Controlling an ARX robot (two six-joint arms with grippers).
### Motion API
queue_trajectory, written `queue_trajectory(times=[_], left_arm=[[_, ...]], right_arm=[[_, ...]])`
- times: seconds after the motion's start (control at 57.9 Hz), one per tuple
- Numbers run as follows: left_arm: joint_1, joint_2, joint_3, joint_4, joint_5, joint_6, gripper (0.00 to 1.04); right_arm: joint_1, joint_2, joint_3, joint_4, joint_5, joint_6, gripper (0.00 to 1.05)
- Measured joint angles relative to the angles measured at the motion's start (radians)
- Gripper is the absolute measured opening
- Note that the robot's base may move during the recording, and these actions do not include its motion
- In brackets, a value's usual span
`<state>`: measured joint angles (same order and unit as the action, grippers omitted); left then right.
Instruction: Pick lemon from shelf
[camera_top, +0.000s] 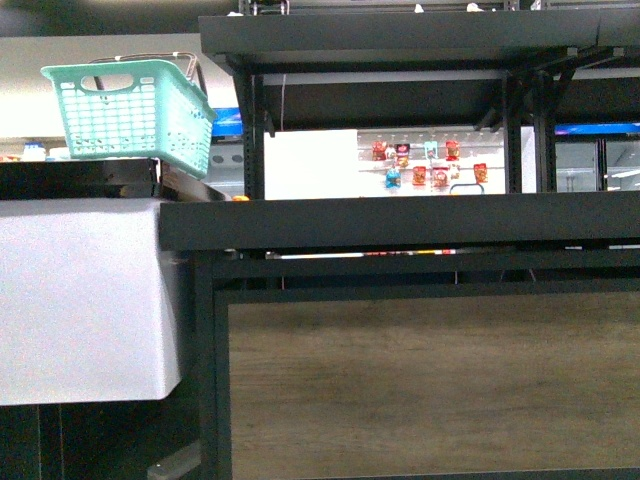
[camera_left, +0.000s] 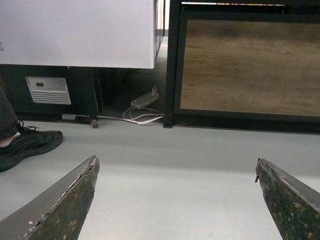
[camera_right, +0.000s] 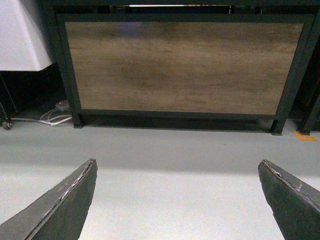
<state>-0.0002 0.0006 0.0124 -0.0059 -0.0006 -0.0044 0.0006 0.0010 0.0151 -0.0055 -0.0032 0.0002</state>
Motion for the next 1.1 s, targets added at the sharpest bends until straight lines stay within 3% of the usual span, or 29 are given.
queue_trajectory(times=[1.105], left_arm=[[0.000,0.000,0.000,0.000,0.000,0.000,0.97]], right_arm=[[0.000,0.000,0.000,0.000,0.003,0.000,0.97]])
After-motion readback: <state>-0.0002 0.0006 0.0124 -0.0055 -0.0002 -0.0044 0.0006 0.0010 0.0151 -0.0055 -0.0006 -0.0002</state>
